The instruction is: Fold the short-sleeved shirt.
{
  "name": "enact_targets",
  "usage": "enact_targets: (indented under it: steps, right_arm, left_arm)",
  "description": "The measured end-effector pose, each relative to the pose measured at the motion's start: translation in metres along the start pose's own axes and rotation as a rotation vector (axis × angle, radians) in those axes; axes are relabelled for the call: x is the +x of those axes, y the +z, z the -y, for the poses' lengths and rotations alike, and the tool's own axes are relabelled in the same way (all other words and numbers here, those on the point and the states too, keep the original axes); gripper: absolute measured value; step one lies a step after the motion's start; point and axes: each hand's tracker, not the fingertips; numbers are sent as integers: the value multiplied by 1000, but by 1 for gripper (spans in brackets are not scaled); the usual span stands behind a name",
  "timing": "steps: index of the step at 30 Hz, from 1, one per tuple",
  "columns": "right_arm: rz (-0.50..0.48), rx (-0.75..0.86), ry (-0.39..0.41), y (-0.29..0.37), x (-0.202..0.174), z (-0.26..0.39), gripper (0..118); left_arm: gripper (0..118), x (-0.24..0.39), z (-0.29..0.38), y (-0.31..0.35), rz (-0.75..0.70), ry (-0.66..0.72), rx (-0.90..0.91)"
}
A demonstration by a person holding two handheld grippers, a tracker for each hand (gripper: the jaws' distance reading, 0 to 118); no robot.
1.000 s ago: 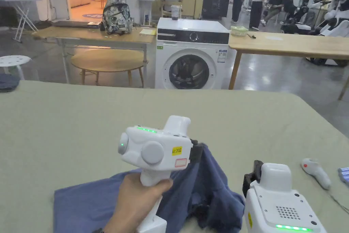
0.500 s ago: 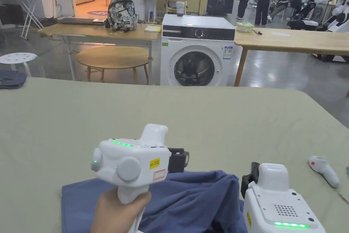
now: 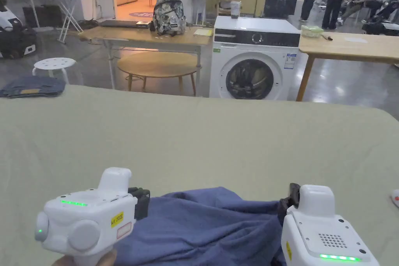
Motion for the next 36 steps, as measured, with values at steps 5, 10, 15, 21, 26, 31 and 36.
enact_targets:
  steps: [5, 10, 15, 21, 26, 31, 36]
  right_arm:
    - [-18, -11, 0, -5, -8, 1, 0]
    - [-24, -31, 11, -12, -11, 6, 0]
    - [-19, -56, 17, -21, -9, 12, 0]
    - [-4, -80, 25, -28, -6, 19, 0]
    - [9, -99, 34, -32, -2, 24, 0]
    - [21, -115, 43, -32, 4, 29, 0]
    - [34, -137, 14, -34, 12, 34, 0]
  left_arm:
    - [0, -57, -10, -20, -82, 65, -62]
    - [0, -109, -17, -53, -103, 143, -171]
    - [0, -145, -22, -92, -143, 181, -261]
    - [45, -155, -29, -129, -126, 244, -356]
    - [49, -145, -15, -161, -189, 226, -504]
    - [19, -122, -4, -162, -229, 92, -476]
    - [0, -92, 11, -162, -159, -68, -491]
